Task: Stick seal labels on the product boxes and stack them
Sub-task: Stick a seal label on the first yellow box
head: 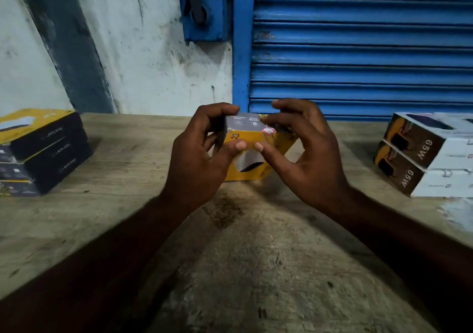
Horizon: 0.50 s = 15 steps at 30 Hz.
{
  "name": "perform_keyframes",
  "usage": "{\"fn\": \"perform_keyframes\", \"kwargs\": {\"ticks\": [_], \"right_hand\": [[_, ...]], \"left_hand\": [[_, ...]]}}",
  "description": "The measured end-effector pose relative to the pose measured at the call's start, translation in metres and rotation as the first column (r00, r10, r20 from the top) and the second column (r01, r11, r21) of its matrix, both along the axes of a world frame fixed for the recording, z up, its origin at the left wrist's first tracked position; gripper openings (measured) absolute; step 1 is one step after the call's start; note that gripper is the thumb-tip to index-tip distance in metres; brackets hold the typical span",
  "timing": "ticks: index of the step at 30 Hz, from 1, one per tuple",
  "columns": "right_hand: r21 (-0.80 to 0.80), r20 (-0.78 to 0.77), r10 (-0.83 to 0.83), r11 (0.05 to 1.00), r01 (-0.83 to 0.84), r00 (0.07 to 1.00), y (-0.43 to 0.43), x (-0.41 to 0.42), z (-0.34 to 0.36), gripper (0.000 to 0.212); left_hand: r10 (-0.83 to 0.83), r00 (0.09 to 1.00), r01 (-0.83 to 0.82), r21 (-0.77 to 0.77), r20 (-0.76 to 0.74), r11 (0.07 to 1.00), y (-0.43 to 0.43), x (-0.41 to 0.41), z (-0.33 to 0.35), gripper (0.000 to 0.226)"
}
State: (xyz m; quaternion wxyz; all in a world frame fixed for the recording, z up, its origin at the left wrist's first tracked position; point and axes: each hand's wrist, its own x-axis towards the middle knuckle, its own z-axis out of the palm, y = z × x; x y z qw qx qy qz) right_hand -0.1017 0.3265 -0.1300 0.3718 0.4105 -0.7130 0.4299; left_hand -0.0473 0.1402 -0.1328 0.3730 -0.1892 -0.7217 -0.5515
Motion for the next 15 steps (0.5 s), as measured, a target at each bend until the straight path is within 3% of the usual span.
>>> {"fn": "perform_keyframes", "kwargs": {"ticks": [6, 15], "right_hand": [[-0.012, -0.053, -0.019, 1.000, 0.018, 0.998, -0.0015, 0.0010, -0.0010, 0.021], [-0.061, 0.031, -0.092, 0.994, 0.094, 0.995, -0.0021, 0.0037, 0.0018, 0.021]], "left_hand": [[0.055, 0.998, -0.056, -0.019, -0.041, 0.998, -0.0039, -0.0023, -0.0014, 0.048], [0.037, 0.999, -0.036, 0.012, -0.037, 0.999, -0.0030, -0.0032, -0.0040, 0.046]]}}
